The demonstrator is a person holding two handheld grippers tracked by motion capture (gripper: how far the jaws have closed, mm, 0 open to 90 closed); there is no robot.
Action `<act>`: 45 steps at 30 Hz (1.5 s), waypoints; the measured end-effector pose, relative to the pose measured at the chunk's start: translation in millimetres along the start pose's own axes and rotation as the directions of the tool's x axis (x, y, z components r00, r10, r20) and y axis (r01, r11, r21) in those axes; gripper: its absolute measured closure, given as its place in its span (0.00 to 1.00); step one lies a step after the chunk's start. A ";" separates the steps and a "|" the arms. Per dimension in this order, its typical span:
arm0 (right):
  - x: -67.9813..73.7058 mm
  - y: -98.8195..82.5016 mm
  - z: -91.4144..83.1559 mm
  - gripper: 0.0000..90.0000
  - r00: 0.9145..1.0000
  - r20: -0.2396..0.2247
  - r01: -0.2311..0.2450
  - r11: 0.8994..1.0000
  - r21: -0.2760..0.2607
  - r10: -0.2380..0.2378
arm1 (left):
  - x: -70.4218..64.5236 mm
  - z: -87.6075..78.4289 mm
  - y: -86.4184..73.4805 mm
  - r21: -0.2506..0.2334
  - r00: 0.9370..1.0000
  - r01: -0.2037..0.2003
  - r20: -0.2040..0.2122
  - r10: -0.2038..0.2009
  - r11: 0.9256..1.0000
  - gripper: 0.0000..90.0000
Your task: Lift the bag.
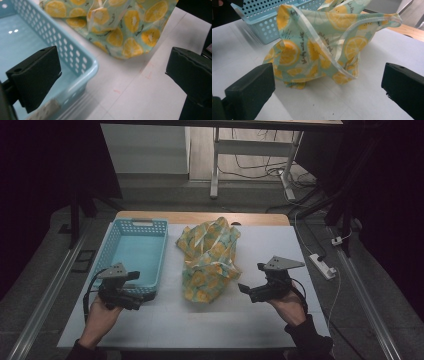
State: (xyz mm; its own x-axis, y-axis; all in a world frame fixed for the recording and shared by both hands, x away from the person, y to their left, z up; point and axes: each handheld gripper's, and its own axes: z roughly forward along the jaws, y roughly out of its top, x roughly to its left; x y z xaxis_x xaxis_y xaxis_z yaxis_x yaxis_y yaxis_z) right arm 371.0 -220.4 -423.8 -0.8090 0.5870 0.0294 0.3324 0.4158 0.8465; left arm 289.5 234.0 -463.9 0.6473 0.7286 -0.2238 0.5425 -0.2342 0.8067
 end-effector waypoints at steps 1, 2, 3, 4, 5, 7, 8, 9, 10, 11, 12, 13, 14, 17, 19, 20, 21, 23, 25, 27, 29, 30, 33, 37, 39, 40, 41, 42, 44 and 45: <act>0.5 -1.7 -1.6 0.00 1.000 0.001 -0.002 1.000 -0.002 0.002 | 0.0 -1.4 -1.8 -0.001 1.000 0.004 -0.001 -0.004 1.000 0.00; 0.8 -3.0 -2.7 0.00 1.000 0.001 -0.004 1.000 -0.003 0.004 | -0.1 -3.8 -4.9 -0.002 1.000 0.009 -0.008 -0.009 1.000 0.00; 1.2 -5.3 -4.7 0.00 1.000 0.003 -0.008 1.000 -0.005 0.008 | -0.1 -5.5 -7.3 -0.002 1.000 0.014 -0.011 -0.014 1.000 0.00; 1.5 -7.3 -6.6 0.00 1.000 0.005 -0.014 1.000 -0.006 0.014 | -0.1 -7.4 -9.7 -0.001 1.000 0.017 -0.012 -0.017 1.000 0.00; 1.6 -9.5 -8.0 0.00 1.000 0.005 -0.020 1.000 -0.008 0.020 | -0.2 -9.2 -12.2 -0.003 1.000 0.020 -0.015 -0.020 1.000 0.00; 1.7 -13.9 -11.2 0.00 1.000 0.011 -0.023 1.000 -0.006 0.023 | 0.1 -13.2 -17.2 -0.004 0.999 0.031 -0.016 -0.031 1.000 0.00; 1.8 -16.3 -12.8 0.00 1.000 0.015 -0.026 1.000 -0.006 0.026 | 0.5 -15.4 -19.9 -0.007 0.999 0.038 -0.012 -0.038 0.999 0.00; 1.7 -18.6 -14.6 0.00 0.999 0.018 -0.030 1.000 -0.007 0.030 | 0.8 -17.6 -22.8 -0.013 0.999 0.044 -0.012 -0.044 0.999 0.00; 1.3 -20.9 -16.5 0.00 0.999 0.021 -0.033 0.999 -0.008 0.033 | 1.0 -19.7 -25.6 -0.016 0.999 0.050 -0.016 -0.051 0.999 0.00; 1.1 -23.4 -18.5 0.00 0.999 0.024 -0.038 0.999 -0.011 0.038 | 1.3 -21.8 -28.3 -0.016 0.998 0.055 -0.018 -0.055 0.998 0.00; 0.6 -25.9 -20.4 0.00 0.999 0.027 -0.043 0.999 -0.015 0.044 | 1.4 -23.9 -31.0 -0.018 0.998 0.059 -0.024 -0.059 0.998 0.00; 0.0 -28.4 -22.5 0.00 0.998 0.032 -0.048 0.999 -0.011 0.049 | 1.5 -25.9 -33.7 -0.023 0.997 0.066 -0.028 -0.066 0.998 0.00; -0.6 -31.2 -24.5 0.00 0.998 0.037 -0.055 0.998 -0.013 0.056 | 1.7 -27.8 -36.2 -0.024 0.997 0.071 -0.029 -0.072 0.997 0.00; -2.2 -39.8 -30.4 0.00 0.996 0.050 -0.072 0.997 -0.018 0.072 | 1.5 -33.5 -43.0 -0.031 0.996 0.082 -0.041 -0.084 0.996 0.00; -2.7 -45.3 -34.6 0.00 0.995 0.064 -0.076 0.997 -0.016 0.076 | 1.6 -37.2 -47.4 -0.034 0.995 0.089 -0.046 -0.091 0.995 0.00; -3.0 -47.7 -36.9 0.00 0.994 0.072 -0.076 0.997 -0.014 0.077 | 1.7 -38.8 -49.7 -0.034 0.994 0.092 -0.049 -0.094 0.995 0.00; -3.0 -50.2 -39.1 0.00 0.994 0.078 -0.080 0.997 -0.016 0.081 | 1.8 -40.3 -52.1 -0.034 0.994 0.097 -0.053 -0.099 0.995 0.00; -3.1 -55.2 -44.1 0.00 0.992 0.089 -0.084 0.996 -0.019 0.086 | 2.5 -42.7 -57.0 -0.035 0.993 0.106 -0.058 -0.108 0.994 0.00; -3.0 -60.2 -48.6 0.00 0.991 0.102 -0.089 0.996 -0.020 0.090 | 2.8 -44.5 -61.8 -0.032 0.991 0.115 -0.065 -0.117 0.993 0.00; -3.1 -65.4 -52.6 0.00 0.989 0.114 -0.091 0.996 -0.021 0.092 | 2.5 -45.8 -66.0 -0.028 0.990 0.118 -0.074 -0.120 0.993 0.00; -2.9 -70.6 -56.5 0.00 0.987 0.124 -0.097 0.995 -0.020 0.098 | 1.8 -47.1 -69.8 -0.022 0.989 0.122 -0.082 -0.124 0.992 0.00; -2.9 -73.4 -58.2 0.00 0.986 0.131 -0.097 0.995 -0.019 0.099 | 1.3 -47.6 -71.7 -0.022 0.988 0.123 -0.088 -0.125 0.992 0.00; -3.5 -83.0 -63.0 0.00 0.982 0.156 -0.105 0.994 -0.010 0.105 | 0.4 -49.4 -77.0 -0.010 0.987 0.124 -0.106 -0.124 0.992 0.00; -5.7 -97.2 -68.2 0.00 0.975 0.183 -0.128 0.992 0.007 0.125 | 0.3 -52.2 -84.6 -0.008 0.984 0.135 -0.118 -0.135 0.991 0.00; -6.6 -104.0 -71.0 0.00 0.972 0.193 -0.141 0.990 0.013 0.136 | 0.1 -53.7 -88.7 -0.007 0.982 0.142 -0.124 -0.142 0.990 0.00; -6.9 -107.3 -72.1 0.00 0.970 0.195 -0.148 0.989 0.014 0.143 | 0.0 -54.4 -90.7 -0.004 0.981 0.144 -0.130 -0.144 0.990 0.00; -7.0 -110.5 -73.2 0.00 0.969 0.197 -0.155 0.988 0.020 0.148 | 0.0 -54.9 -92.7 -0.002 0.980 0.146 -0.137 -0.145 0.989 0.00; -7.0 -113.6 -74.0 0.00 0.967 0.202 -0.161 0.987 0.026 0.152 | 0.2 -55.4 -94.6 0.002 0.979 0.148 -0.142 -0.147 0.989 0.00; -7.1 -119.5 -75.2 0.00 0.965 0.212 -0.169 0.985 0.042 0.157 | 0.8 -56.1 -98.4 0.014 0.976 0.151 -0.162 -0.147 0.988 0.00; -7.2 -122.0 -75.5 0.00 0.964 0.213 -0.174 0.984 0.049 0.160 | 1.1 -56.2 -100.3 0.019 0.974 0.154 -0.171 -0.149 0.988 0.00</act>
State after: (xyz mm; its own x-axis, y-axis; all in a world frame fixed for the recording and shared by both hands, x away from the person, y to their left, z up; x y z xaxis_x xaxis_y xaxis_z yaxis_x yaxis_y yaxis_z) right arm 299.7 -327.8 -487.2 -0.6231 0.7805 0.0504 0.4915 0.3407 0.8015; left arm 205.7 294.5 -514.4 0.4586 0.8543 -0.2446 0.6456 -0.1312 0.7523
